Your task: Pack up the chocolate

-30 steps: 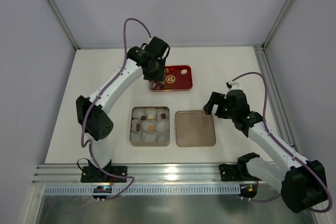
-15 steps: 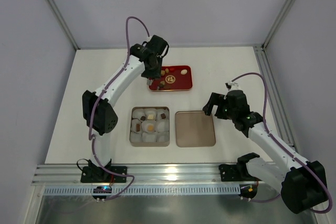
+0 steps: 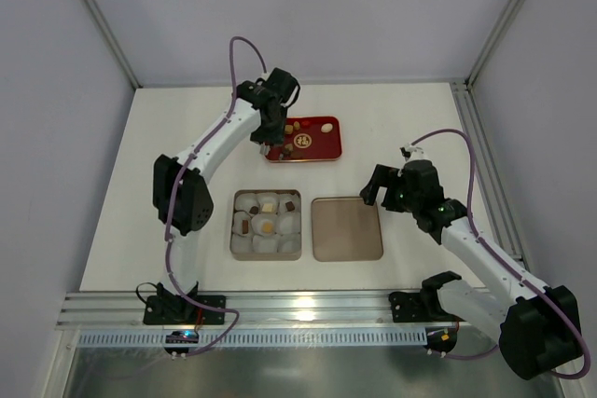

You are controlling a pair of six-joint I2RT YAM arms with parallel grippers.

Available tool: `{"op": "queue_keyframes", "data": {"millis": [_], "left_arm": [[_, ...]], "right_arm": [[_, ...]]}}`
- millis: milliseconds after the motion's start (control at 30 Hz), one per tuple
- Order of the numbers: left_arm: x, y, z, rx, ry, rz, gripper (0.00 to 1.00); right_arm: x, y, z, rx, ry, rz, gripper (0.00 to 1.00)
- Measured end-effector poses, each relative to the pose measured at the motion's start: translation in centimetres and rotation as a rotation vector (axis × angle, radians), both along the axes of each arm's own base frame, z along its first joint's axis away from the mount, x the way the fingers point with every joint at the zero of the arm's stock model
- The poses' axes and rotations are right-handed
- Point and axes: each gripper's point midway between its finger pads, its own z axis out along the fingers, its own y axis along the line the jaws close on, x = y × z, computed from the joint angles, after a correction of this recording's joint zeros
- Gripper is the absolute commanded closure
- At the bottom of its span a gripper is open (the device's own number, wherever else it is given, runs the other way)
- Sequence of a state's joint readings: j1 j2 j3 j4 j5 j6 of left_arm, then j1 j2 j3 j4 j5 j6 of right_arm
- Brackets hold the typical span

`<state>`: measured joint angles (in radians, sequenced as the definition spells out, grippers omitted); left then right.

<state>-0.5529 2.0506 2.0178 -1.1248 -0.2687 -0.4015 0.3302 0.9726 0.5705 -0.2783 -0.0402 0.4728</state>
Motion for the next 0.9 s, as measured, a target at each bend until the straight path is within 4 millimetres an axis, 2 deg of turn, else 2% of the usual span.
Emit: {"op": "queue_keyframes", "data": {"millis": [300,600,900], "left_arm": [[0.3,0.1,-0.3,0.003,-0.002,-0.01,0.61],[0.7,0.1,-2.0,0.012,0.028,-0.008,0.61],[0.9,0.0,-2.2,0.0,0.032,-0.008,0.61]], "right_arm": [[0.0,0.0,0.0,0.0,0.0,0.0,0.0],[0.0,0.0,0.0,0.0,0.0,0.0,0.0],[0.0,0.0,0.0,-0.001,0.0,0.001,0.0]]}}
